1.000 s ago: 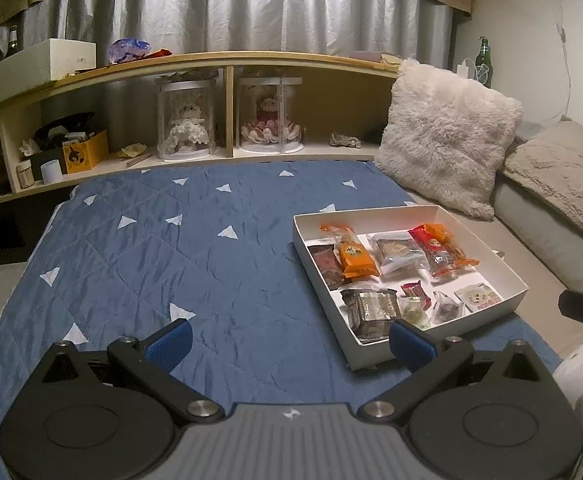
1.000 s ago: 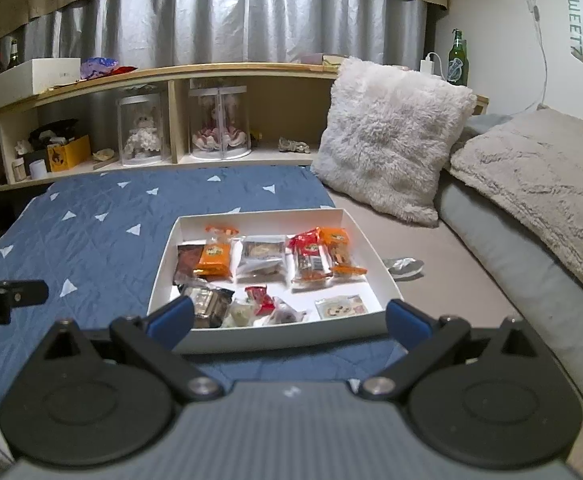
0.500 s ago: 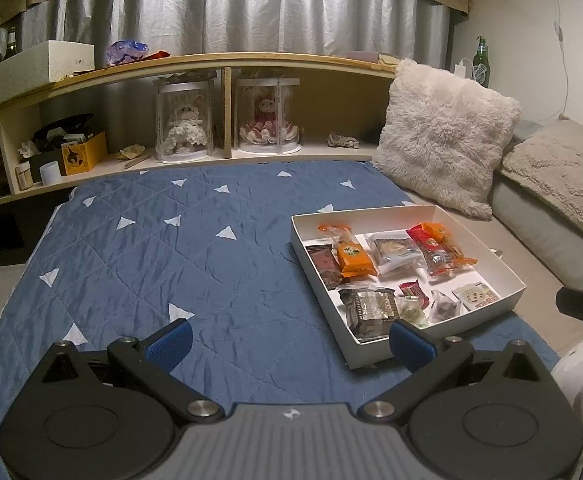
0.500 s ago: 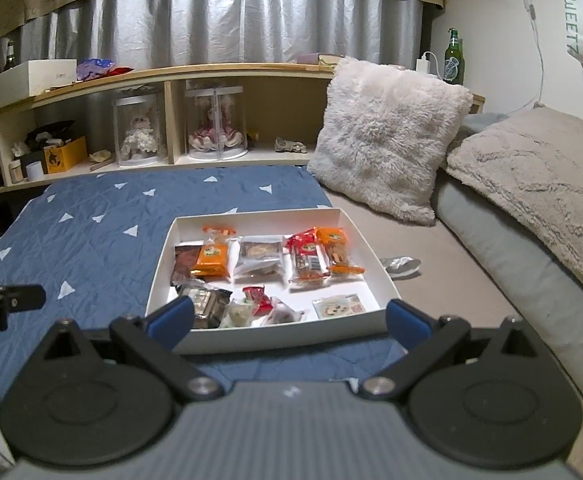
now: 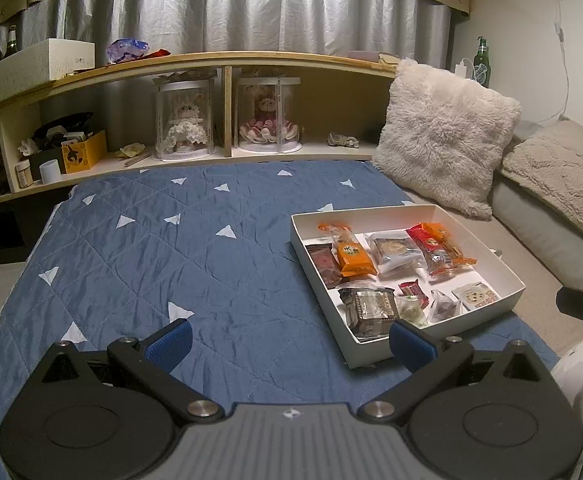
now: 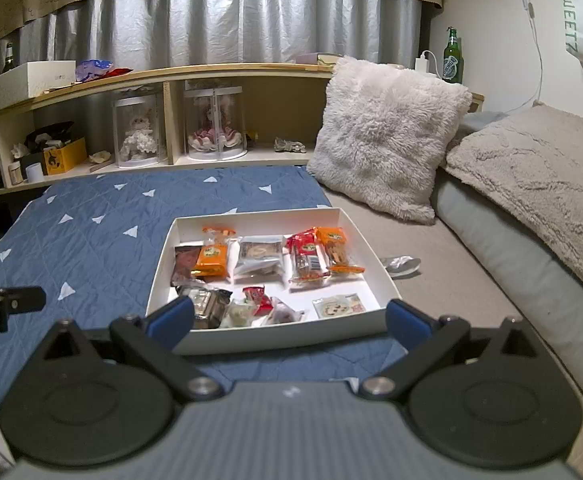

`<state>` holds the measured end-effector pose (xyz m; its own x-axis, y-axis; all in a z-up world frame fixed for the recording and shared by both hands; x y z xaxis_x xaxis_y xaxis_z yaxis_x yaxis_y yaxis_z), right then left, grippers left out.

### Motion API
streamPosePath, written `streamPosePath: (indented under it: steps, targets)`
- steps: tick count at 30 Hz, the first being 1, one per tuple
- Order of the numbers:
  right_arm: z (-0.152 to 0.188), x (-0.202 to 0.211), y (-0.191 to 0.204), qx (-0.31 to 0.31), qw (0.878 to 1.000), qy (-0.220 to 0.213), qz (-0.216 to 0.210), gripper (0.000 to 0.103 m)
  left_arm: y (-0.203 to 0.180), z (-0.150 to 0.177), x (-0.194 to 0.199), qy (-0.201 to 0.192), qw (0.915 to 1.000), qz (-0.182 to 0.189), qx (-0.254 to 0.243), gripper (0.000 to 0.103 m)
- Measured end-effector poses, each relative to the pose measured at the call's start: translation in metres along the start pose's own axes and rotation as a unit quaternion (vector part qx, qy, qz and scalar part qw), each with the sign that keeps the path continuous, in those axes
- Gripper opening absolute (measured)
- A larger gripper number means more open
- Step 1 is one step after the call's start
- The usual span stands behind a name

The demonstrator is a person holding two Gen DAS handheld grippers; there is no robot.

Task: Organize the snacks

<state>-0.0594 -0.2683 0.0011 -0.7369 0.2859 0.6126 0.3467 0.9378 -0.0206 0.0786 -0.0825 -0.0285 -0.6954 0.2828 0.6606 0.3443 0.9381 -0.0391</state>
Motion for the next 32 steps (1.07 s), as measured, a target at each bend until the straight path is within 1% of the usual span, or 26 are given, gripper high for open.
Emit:
streamPosePath:
  steps: [32]
  targets:
    - [0.0001,0.0002,0.0001,-0.001,1.000,0.000,0.000,0.103,-0.0011,0.0002,0.0005,-0.002,1.0000,-0.002,0.002,0.103]
Point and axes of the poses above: each gripper's, at about its wrist camera, not at the fingertips, and x roughly against the way its jaws point, y to its left, z to its underside, the point moved 5 cm from there along -x, roughly the way its jaws point, and after that the axes turned 8 degrees about y, right-handed, at the moved point
